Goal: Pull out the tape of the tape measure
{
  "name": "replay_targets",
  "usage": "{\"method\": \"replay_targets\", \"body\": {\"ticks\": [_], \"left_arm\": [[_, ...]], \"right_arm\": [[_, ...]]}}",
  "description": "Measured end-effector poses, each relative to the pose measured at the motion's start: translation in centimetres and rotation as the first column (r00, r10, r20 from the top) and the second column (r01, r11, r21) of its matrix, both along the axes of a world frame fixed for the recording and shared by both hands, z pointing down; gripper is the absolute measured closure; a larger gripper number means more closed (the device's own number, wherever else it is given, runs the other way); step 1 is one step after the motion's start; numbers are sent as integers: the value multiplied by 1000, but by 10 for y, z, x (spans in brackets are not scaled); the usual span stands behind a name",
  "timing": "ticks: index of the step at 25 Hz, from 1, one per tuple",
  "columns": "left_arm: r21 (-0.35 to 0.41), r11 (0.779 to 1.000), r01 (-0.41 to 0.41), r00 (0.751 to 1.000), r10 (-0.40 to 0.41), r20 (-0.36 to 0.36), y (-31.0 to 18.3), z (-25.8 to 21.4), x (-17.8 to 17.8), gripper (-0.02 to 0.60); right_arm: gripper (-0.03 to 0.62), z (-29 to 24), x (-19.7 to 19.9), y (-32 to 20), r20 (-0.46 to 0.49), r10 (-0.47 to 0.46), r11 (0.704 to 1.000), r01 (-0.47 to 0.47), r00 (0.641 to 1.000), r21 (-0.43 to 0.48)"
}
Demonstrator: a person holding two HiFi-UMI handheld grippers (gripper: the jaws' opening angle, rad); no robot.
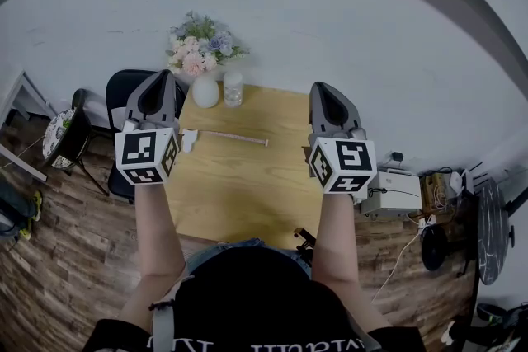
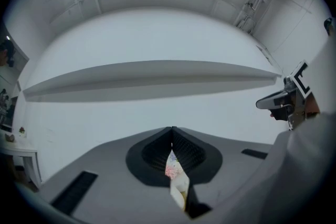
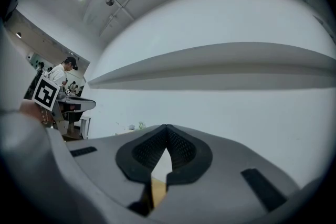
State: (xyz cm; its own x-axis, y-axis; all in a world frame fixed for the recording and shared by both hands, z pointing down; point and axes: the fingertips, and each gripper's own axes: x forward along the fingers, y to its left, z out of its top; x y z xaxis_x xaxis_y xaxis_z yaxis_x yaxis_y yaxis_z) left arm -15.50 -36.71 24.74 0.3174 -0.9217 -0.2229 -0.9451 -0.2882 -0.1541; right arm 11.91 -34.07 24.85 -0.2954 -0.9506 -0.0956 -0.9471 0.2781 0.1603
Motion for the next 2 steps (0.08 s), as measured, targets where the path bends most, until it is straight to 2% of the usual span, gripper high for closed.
{"method": "replay_targets", "body": {"ticks": [2], "left_arm": [[5, 1000, -1, 1000, 1, 3, -1, -2, 0, 569]], "right_arm": [[580, -3, 0, -1, -4, 4, 1000, -4, 1000, 11]]}}
